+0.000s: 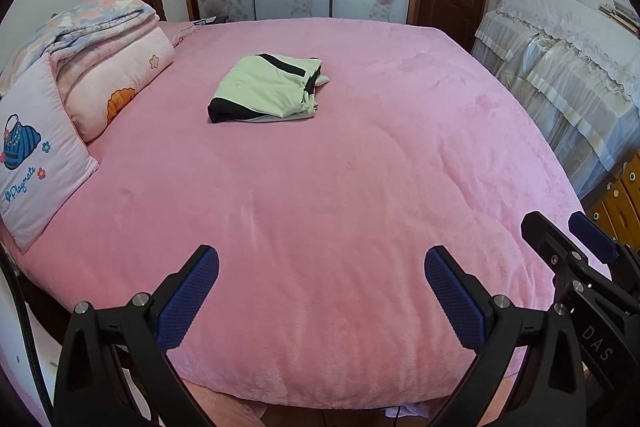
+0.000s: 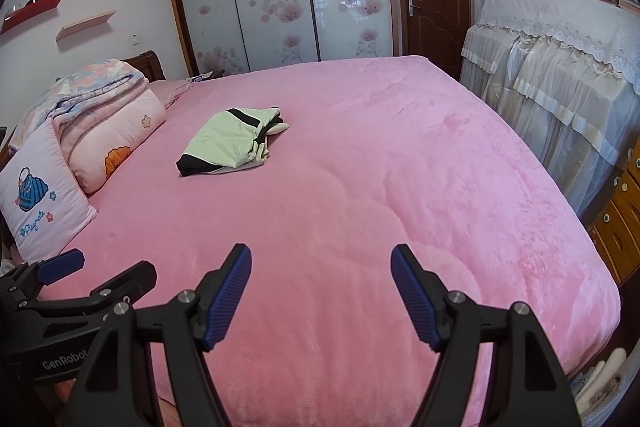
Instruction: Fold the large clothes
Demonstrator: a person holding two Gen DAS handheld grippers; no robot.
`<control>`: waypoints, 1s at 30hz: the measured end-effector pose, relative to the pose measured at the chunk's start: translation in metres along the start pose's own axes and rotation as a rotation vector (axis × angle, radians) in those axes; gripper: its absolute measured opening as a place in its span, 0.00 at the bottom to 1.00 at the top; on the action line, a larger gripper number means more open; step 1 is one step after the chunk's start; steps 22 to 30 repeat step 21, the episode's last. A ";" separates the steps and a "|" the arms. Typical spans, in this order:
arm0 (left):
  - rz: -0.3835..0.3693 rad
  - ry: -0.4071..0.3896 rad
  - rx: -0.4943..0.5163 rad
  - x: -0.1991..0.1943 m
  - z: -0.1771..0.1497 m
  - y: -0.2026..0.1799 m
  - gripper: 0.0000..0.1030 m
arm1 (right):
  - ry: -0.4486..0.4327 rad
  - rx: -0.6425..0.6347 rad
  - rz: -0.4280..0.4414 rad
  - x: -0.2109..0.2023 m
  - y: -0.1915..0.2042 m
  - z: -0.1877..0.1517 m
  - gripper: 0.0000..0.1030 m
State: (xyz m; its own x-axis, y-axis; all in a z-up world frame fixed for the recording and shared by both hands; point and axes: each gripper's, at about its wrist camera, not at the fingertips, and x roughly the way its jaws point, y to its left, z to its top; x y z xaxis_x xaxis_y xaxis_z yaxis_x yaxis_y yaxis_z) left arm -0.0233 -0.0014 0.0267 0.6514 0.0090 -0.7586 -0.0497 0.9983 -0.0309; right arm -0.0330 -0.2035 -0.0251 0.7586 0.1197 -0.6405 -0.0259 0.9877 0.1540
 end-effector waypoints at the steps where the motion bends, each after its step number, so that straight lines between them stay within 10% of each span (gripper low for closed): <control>1: 0.000 0.001 0.002 0.001 0.000 -0.001 0.99 | 0.000 0.001 -0.002 0.000 0.000 0.000 0.71; 30: -0.008 0.031 0.028 0.018 0.007 -0.012 0.99 | 0.021 0.025 -0.028 0.017 -0.013 0.000 0.71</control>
